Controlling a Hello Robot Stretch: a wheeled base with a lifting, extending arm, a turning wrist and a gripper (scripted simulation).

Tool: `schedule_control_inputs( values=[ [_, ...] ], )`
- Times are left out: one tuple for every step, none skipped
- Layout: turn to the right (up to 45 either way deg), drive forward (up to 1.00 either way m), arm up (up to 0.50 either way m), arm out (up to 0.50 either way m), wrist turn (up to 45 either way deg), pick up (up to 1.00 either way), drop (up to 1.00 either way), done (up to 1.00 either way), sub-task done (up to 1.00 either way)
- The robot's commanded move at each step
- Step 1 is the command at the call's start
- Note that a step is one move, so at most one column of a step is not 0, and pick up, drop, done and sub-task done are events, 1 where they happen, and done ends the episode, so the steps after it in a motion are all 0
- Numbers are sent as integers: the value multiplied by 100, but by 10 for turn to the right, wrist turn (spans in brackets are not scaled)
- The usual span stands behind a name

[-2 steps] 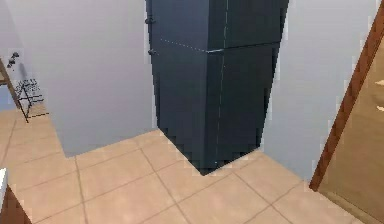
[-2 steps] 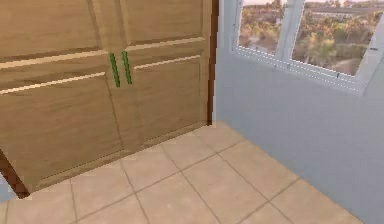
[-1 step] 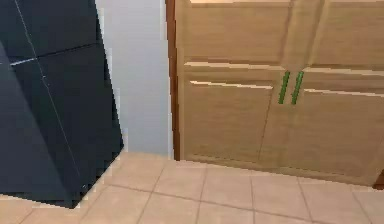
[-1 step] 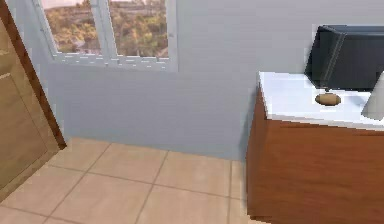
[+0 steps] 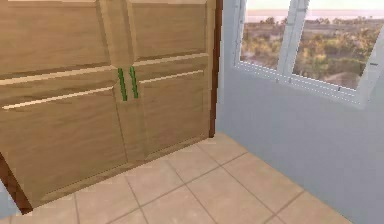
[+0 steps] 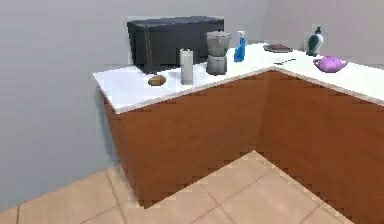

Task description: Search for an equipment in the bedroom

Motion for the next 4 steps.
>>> schedule_control_inputs(
  values=[
    [90,0,0,0,0,0,0,0,0],
    [30,0,0,0,0,0,0,0,0],
    [0,15,0,0,0,0,0,0,0],
    [-450,0,0,0,0,0,0,0,0]
  ],
)
